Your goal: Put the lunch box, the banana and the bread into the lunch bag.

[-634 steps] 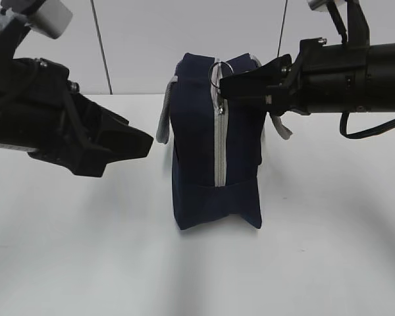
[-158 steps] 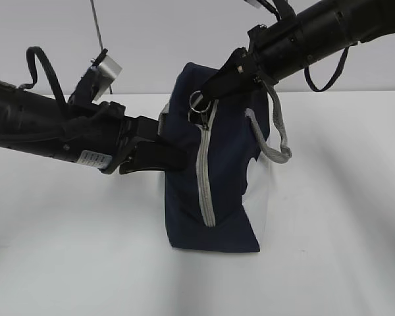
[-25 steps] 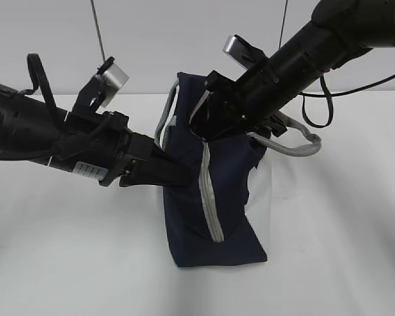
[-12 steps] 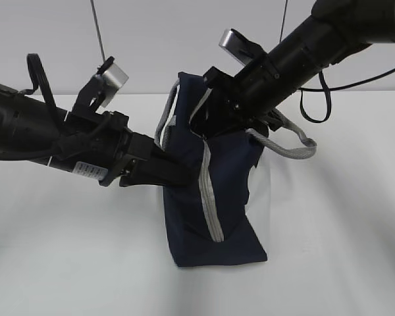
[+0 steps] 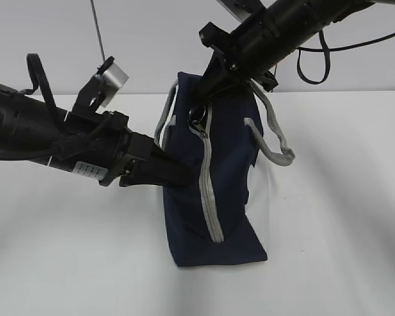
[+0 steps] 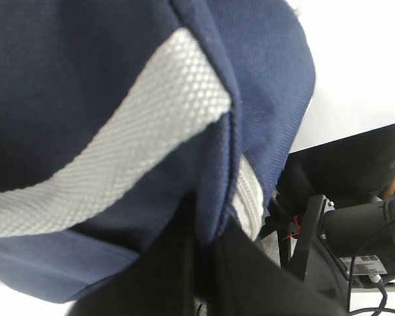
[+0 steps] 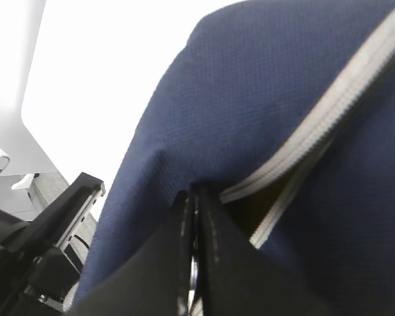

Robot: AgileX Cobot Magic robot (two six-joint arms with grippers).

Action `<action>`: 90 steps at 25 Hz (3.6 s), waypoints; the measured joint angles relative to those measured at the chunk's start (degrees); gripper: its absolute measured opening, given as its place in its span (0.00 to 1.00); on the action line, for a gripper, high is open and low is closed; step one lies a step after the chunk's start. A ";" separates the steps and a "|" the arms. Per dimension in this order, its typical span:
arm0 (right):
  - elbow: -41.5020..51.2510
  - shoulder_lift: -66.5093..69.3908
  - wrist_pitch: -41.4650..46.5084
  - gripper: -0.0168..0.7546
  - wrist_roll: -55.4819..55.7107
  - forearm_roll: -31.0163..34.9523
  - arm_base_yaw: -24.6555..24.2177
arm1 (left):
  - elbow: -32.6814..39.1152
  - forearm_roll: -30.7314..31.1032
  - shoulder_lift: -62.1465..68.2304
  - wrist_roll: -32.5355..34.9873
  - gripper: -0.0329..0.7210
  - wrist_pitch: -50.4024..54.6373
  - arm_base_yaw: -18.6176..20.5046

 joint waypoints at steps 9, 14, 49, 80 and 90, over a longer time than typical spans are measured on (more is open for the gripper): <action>-1.15 0.00 0.24 0.00 0.00 -1.89 0.00 | 0.00 0.00 0.00 0.00 0.05 0.00 0.00; -3.00 0.00 0.63 0.00 0.00 -3.66 0.00 | 0.00 -0.05 0.00 0.00 0.05 0.00 0.00; -8.49 3.10 0.95 0.48 7.20 -5.26 0.44 | 0.00 1.25 0.00 0.00 0.05 0.00 0.00; -0.47 3.27 0.71 0.51 15.50 -15.21 4.08 | 0.00 1.26 0.00 0.00 0.05 -0.21 0.00; 0.10 3.27 0.59 0.33 15.64 -14.76 4.18 | 0.00 1.26 0.00 0.00 0.05 -0.40 -0.05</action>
